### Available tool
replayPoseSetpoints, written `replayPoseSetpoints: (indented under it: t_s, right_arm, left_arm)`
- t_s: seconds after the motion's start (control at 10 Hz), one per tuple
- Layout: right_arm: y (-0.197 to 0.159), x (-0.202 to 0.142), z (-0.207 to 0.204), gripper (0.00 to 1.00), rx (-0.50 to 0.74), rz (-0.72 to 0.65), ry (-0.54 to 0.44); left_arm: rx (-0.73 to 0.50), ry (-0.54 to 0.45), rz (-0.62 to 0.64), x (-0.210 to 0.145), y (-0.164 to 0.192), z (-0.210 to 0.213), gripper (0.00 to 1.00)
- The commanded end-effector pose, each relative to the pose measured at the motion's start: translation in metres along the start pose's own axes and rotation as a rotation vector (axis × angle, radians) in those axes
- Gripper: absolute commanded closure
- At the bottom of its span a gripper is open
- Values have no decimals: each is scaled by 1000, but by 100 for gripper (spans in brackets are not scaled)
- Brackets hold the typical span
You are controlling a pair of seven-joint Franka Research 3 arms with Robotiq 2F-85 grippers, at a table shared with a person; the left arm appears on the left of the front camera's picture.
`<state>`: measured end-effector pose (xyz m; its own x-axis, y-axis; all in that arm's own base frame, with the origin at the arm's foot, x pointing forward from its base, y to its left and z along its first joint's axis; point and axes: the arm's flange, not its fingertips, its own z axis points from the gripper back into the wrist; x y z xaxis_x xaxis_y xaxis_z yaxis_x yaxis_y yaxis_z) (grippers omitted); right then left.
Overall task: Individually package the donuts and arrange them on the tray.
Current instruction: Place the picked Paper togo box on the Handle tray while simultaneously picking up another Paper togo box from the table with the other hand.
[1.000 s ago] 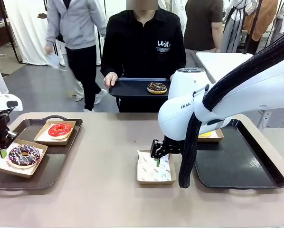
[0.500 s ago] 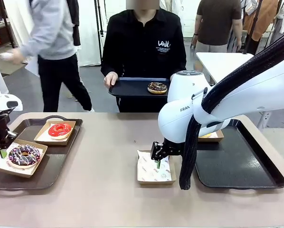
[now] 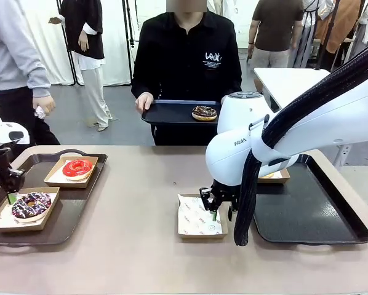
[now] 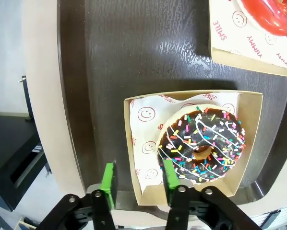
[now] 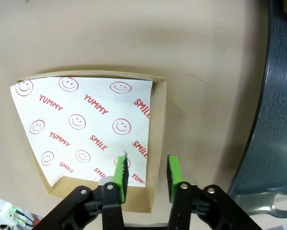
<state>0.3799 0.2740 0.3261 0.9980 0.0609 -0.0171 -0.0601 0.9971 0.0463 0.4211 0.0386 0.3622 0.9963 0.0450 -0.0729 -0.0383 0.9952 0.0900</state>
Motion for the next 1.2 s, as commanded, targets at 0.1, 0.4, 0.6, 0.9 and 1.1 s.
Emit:
replayPoseSetpoints:
  t_s: [0.1, 0.4, 0.6, 0.9, 1.1]
  right_arm:
    - [2, 1, -7, 100, -14, -24, -32]
    - [2, 2, -7, 100, -3, -35, -30]
    - [3, 2, -7, 100, -7, -40, -34]
    - [9, -1, 30, 100, 21, -51, -21]
    - [9, 1, 91, 100, 19, -22, -50]
  left_arm:
    - [9, -14, 17, -1, 1, 2, 5]
    - [-2, -12, 18, -2, 2, 3, 0]
    - [-13, -16, 20, -4, 4, 6, 0]
    - [-191, 36, -40, -18, 26, 28, 0]
    - [-446, 36, -91, -28, 77, 57, 0]
